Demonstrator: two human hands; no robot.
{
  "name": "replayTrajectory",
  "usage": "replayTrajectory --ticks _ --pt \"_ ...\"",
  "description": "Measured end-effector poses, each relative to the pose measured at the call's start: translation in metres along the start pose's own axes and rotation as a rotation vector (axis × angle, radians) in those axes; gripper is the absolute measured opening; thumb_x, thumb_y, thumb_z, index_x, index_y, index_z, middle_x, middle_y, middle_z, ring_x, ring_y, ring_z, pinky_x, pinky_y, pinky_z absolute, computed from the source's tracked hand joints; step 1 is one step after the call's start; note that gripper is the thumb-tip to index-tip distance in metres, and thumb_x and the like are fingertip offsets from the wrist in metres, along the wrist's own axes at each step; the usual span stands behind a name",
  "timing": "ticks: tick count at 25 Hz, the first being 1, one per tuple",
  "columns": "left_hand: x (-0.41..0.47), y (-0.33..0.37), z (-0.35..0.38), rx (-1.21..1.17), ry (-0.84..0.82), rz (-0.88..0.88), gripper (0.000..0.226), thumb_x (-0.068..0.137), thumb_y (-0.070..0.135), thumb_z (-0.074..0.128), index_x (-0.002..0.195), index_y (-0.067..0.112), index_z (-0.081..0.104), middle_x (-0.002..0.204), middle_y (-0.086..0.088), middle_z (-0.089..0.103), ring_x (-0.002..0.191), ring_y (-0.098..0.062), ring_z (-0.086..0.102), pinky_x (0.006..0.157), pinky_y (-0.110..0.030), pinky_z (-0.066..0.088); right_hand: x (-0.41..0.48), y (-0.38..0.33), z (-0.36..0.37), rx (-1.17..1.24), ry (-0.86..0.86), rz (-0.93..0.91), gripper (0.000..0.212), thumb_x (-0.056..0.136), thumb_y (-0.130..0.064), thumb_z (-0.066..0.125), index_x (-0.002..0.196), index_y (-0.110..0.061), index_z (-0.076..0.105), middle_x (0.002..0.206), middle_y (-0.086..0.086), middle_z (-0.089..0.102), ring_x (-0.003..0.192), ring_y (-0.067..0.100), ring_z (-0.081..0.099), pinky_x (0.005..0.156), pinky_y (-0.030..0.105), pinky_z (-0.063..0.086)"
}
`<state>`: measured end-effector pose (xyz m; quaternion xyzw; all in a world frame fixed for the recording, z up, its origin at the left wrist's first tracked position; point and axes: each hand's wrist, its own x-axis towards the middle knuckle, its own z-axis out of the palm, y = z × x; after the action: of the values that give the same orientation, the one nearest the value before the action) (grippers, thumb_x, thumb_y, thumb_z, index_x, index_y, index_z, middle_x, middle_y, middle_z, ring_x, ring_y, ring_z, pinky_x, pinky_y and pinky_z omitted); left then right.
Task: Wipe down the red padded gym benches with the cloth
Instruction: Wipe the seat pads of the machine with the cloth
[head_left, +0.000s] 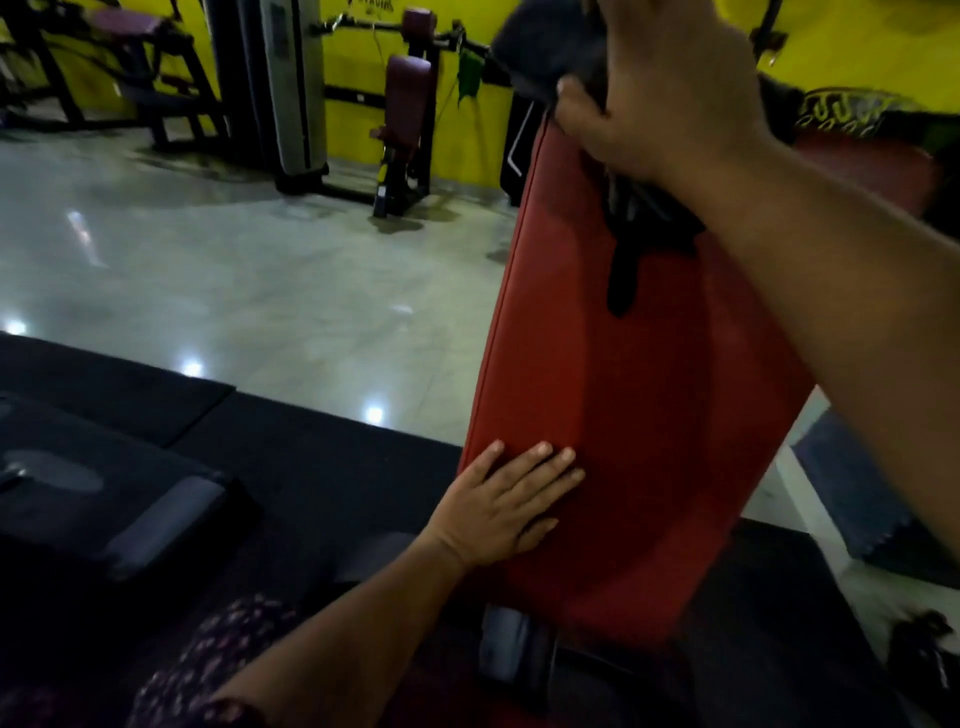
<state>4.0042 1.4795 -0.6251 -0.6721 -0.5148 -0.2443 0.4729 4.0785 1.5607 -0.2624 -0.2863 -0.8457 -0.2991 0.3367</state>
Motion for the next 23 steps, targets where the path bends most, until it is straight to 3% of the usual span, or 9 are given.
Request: replayTrajectory --ticks 2,6,11,15,19,21,23 --pt "0.000 0.001 0.001 -0.033 -0.006 -0.036 0.062 0.100 0.049 0.038 0.155 0.025 0.024 0.154 0.004 0.033 0.151 -0.015 0.010 0.123 -0.042 0.007 -0.013 -0.005 0.000 -0.075 -0.003 -0.061 0.060 0.090 -0.049 0.031 0.141 -0.018 0.035 0.144 0.015 0.040 0.131 0.038 0.039 0.094 0.052 0.035" --pt "-0.005 -0.001 0.004 -0.078 -0.019 -0.026 0.080 0.088 0.071 0.038 0.153 0.025 0.027 0.155 0.004 0.032 0.151 -0.013 0.013 0.123 -0.041 0.005 -0.047 0.003 0.002 -0.190 -0.022 -0.146 0.066 0.086 -0.058 0.042 0.145 -0.034 0.025 0.155 0.005 0.025 0.134 0.051 0.029 0.095 0.070 0.029" --pt "-0.003 0.000 0.006 -0.076 0.011 -0.035 0.084 0.083 0.073 0.048 0.150 0.025 0.034 0.154 0.004 0.034 0.150 -0.013 0.015 0.123 -0.041 0.007 -0.050 -0.004 -0.006 -0.127 -0.065 -0.014 0.064 0.089 -0.030 0.052 0.148 -0.036 0.028 0.157 0.006 0.025 0.126 0.052 0.036 0.082 0.056 0.044" --pt "-0.004 0.000 0.007 -0.077 0.026 -0.034 0.082 0.083 0.072 0.049 0.149 0.025 0.035 0.153 0.004 0.035 0.150 -0.013 0.017 0.123 -0.041 0.008 -0.071 -0.031 0.014 -0.325 -0.088 -0.646 0.043 0.092 -0.025 0.050 0.135 -0.029 0.053 0.154 0.004 0.034 0.109 0.046 0.049 0.070 0.043 0.044" --pt "-0.002 -0.001 0.006 -0.060 0.033 -0.035 0.088 0.084 0.071 0.046 0.155 0.023 0.024 0.153 0.004 0.035 0.151 -0.013 0.014 0.122 -0.040 0.010 -0.077 -0.040 0.020 -0.301 -0.096 -0.458 0.036 0.091 -0.020 0.053 0.126 -0.024 0.060 0.146 0.007 0.045 0.098 0.045 0.055 0.060 0.037 0.038" --pt "-0.003 -0.001 0.007 -0.067 0.038 -0.042 0.085 0.084 0.071 0.047 0.153 0.024 0.030 0.153 0.004 0.036 0.150 -0.013 0.016 0.122 -0.040 0.011 -0.088 -0.058 0.025 -0.442 -0.119 -0.661 0.035 0.093 -0.019 0.042 0.121 -0.025 0.061 0.141 0.005 0.049 0.094 0.040 0.057 0.059 0.035 0.039" --pt "-0.002 0.000 0.006 -0.070 0.035 -0.039 0.080 0.084 0.070 0.048 0.149 0.025 0.036 0.152 0.004 0.037 0.150 -0.013 0.017 0.122 -0.040 0.012 -0.084 -0.064 0.021 -0.447 -0.231 -0.805 0.037 0.095 -0.021 0.034 0.122 -0.027 0.058 0.139 0.001 0.047 0.103 0.036 0.053 0.062 0.037 0.034"
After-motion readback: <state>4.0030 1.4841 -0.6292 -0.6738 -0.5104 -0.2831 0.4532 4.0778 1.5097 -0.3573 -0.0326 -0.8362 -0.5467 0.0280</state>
